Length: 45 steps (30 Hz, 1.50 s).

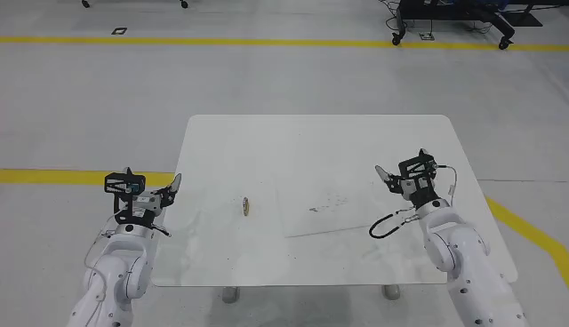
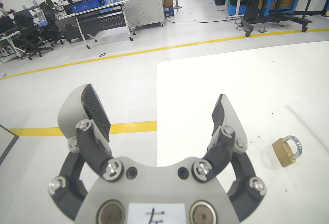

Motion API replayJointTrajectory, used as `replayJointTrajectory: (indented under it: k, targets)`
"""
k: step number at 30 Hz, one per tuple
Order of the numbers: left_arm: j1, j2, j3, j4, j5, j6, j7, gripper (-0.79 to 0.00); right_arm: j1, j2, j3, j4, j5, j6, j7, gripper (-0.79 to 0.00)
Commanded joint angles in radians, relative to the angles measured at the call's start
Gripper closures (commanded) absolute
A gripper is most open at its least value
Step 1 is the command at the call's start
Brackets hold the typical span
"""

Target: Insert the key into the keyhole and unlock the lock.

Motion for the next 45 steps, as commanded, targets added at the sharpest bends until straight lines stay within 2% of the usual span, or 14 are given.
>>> replayJointTrajectory:
  k: [1, 8, 13, 18, 23, 24, 26, 27, 31, 33, 36, 41, 43, 45]
  targets:
    - [0.0, 0.0, 0.0, 0.0, 0.0, 0.0, 0.0, -0.785, 0.045, 0.002, -0.016, 0.043, 0.013, -0.092, 0.03, -0.785]
    - [0.0, 0.0, 0.0, 0.0, 0.0, 0.0, 0.0, -0.785, 0.186, 0.009, -0.102, 0.186, 0.035, -0.429, 0.113, -0.785]
    - [0.0, 0.0, 0.0, 0.0, 0.0, 0.0, 0.0, -0.785, 0.319, 0.016, -0.197, 0.334, 0.083, -0.841, 0.131, -0.785]
    - [0.0, 0.0, 0.0, 0.0, 0.0, 0.0, 0.0, -0.785, 0.437, 0.033, -0.397, 0.428, 0.13, -0.841, 0.129, -0.785]
    - [0.0, 0.0, 0.0, 0.0, 0.0, 0.0, 0.0, -0.785, 0.507, 0.047, -0.514, 0.481, 0.094, -0.841, 0.109, -0.785]
    - [0.0, 0.0, 0.0, 0.0, 0.0, 0.0, 0.0, -0.785, 0.523, 0.051, -0.542, 0.488, 0.076, -0.841, 0.095, -0.705]
    - [0.0, 0.0, 0.0, 0.0, 0.0, 0.0, 0.0, -0.785, 0.543, 0.057, -0.578, 0.503, 0.053, -0.841, 0.066, -0.44]
    - [0.0, 0.0, 0.0, 0.0, 0.0, 0.0, 0.0, -0.785, 0.553, 0.06, -0.594, 0.511, 0.041, -0.841, 0.05, -0.382]
    - [0.0, 0.0, 0.0, 0.0, 0.0, 0.0, 0.0, -0.785, 0.586, 0.069, -0.64, 0.536, -0.028, -0.841, -0.013, -0.274]
    - [0.0, 0.0, 0.0, 0.0, 0.0, 0.0, 0.0, -0.785, 0.598, 0.068, -0.653, 0.55, -0.061, -0.841, -0.043, -0.175]
    - [0.0, 0.0, 0.0, 0.0, 0.0, 0.0, 0.0, -0.785, 0.613, 0.062, -0.671, 0.573, -0.095, -0.821, -0.078, -0.111]
    - [0.0, 0.0, 0.0, 0.0, 0.0, 0.0, 0.0, -0.785, 0.638, 0.048, -0.702, 0.607, -0.123, -0.794, -0.114, -0.083]
    - [0.0, 0.0, 0.0, 0.0, 0.0, 0.0, 0.0, -0.785, 0.647, 0.042, -0.715, 0.618, -0.13, -0.784, -0.121, 0.0]
    - [0.0, 0.0, 0.0, 0.0, 0.0, 0.0, 0.0, -0.785, 0.655, 0.037, -0.726, 0.63, -0.133, -0.777, -0.127, 0.0]
